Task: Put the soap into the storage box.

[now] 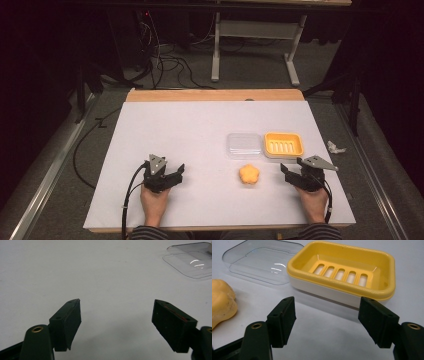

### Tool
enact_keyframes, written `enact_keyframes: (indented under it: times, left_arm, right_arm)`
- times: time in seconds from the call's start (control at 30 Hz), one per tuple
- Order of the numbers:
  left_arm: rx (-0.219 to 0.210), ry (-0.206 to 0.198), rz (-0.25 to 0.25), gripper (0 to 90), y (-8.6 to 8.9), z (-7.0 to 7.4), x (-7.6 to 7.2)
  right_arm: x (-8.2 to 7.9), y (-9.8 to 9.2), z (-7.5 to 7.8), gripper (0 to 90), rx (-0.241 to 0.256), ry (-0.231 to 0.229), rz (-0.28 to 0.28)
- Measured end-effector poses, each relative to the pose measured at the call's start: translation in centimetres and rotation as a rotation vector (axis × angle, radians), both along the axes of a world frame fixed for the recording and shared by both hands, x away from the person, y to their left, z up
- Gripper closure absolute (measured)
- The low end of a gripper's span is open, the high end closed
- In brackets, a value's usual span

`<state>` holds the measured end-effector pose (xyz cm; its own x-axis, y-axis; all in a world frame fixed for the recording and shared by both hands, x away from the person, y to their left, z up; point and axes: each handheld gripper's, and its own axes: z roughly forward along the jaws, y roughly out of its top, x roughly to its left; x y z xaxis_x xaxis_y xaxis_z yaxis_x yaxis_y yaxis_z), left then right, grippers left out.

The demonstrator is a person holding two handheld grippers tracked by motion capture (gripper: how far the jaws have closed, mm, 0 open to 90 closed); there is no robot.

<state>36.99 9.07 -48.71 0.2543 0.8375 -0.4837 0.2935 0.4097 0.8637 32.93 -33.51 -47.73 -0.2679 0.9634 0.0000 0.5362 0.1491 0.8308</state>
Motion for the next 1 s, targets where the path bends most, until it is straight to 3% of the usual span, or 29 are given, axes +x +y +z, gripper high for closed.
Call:
enact_keyframes:
  times: [0.47,0.63,1.0]
  left_arm:
    - [-0.001,-0.003,-0.003,23.8,0.01,0.03,-0.05]
    - [-0.011,0.006,-0.004,23.8,0.08,0.03,0.04]
    - [-0.009,0.009,0.000,23.9,0.06,0.01,0.08]
  right_arm:
    - [-0.14,-0.03,0.02,30.2,0.001,-0.016,-0.007]
    - [-0.32,-0.22,0.05,29.4,0.023,-0.031,-0.026]
    - [-0.22,-0.02,0.03,31.6,0.001,-0.023,-0.006]
